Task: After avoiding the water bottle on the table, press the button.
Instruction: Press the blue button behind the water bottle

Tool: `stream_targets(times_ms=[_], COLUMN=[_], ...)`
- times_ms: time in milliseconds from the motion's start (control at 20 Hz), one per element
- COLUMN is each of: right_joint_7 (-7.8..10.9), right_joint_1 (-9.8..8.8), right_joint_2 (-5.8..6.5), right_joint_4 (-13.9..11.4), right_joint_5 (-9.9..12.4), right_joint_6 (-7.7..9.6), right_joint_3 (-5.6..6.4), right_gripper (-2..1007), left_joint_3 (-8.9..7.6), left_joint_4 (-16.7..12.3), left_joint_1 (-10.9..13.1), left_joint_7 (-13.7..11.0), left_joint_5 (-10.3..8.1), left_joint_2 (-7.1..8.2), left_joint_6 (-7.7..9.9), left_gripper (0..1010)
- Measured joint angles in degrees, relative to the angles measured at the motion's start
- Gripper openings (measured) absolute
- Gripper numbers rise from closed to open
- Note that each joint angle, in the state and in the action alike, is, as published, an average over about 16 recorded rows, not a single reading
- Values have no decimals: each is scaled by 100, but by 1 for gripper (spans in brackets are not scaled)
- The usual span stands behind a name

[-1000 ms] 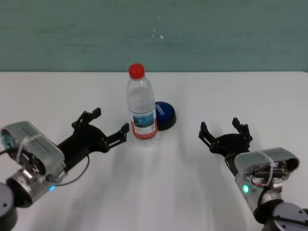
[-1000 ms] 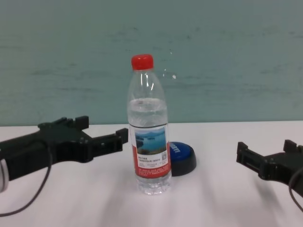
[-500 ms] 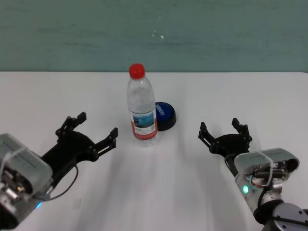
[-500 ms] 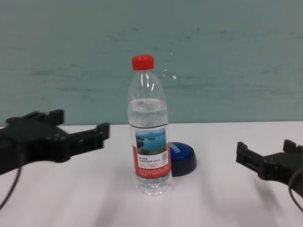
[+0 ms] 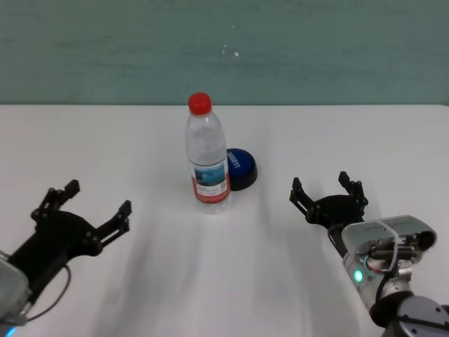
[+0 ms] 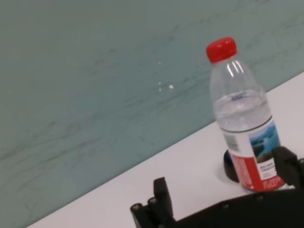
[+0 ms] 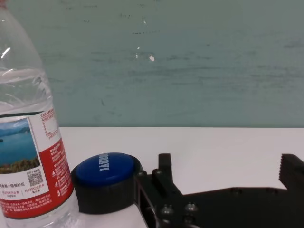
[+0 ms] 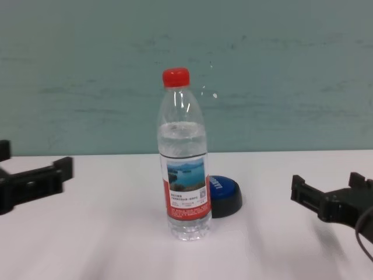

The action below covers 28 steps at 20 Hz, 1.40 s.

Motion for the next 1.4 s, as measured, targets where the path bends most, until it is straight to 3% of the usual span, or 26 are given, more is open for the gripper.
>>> stream_targets(times_ms=[300, 450, 650, 900, 1150, 1400], right_joint_7=[0, 0, 1, 1, 1, 0], right_joint_1=[0, 0, 0, 0, 0, 0], right_joint_2=[0, 0, 0, 0, 0, 0], right_joint_4=[0, 0, 0, 0, 0, 0], right_joint_5=[0, 0, 0, 0, 0, 0], right_joint_6=[0, 0, 0, 0, 0, 0], right_joint_3=[0, 0, 0, 0, 0, 0], right_gripper=[1004, 1004, 1004, 1004, 1004, 1004], left_joint_3=[-518, -682, -734, -480, -30, 383], left_joint_4=[-68, 103, 510, 1277, 2108, 2781], left_joint_1=[349, 298, -24, -819, -1728, -2475], left_joint_7=[-167, -328, -575, -866, -1073, -1179], left_joint_5=[-149, -268, -421, -541, -576, -557], left_joint_2=[103, 181, 297, 409, 441, 395], left_joint_6=[-189, -336, -526, -720, -859, -954], left_gripper=[1000, 1000, 1000, 1000, 1000, 1000])
